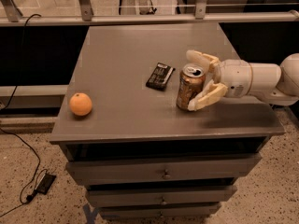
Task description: Place orange can upright
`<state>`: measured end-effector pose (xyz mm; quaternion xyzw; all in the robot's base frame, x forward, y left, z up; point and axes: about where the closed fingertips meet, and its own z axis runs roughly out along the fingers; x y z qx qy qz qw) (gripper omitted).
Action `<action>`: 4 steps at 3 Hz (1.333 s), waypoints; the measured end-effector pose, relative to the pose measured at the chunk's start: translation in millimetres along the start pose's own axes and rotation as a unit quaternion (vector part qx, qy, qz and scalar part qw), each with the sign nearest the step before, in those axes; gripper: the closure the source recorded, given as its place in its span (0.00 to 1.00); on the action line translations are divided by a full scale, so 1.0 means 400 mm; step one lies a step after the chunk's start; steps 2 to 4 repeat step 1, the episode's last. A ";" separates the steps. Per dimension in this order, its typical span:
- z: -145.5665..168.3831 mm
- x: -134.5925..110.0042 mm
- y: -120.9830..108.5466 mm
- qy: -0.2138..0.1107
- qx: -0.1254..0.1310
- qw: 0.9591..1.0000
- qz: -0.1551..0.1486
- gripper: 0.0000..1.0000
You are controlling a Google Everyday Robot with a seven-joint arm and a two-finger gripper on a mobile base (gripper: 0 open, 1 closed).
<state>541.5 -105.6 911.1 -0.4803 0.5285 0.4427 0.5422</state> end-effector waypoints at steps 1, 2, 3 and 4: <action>0.000 0.000 0.000 0.000 0.000 1.000 0.000 0.00; 0.000 0.000 0.000 0.000 0.000 1.000 0.000 0.00; 0.000 0.000 0.000 0.000 0.000 1.000 0.000 0.00; 0.000 0.000 0.000 0.000 0.000 1.000 0.000 0.00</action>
Offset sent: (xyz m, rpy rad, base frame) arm 0.0000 0.0000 0.0000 0.0000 0.0000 0.0000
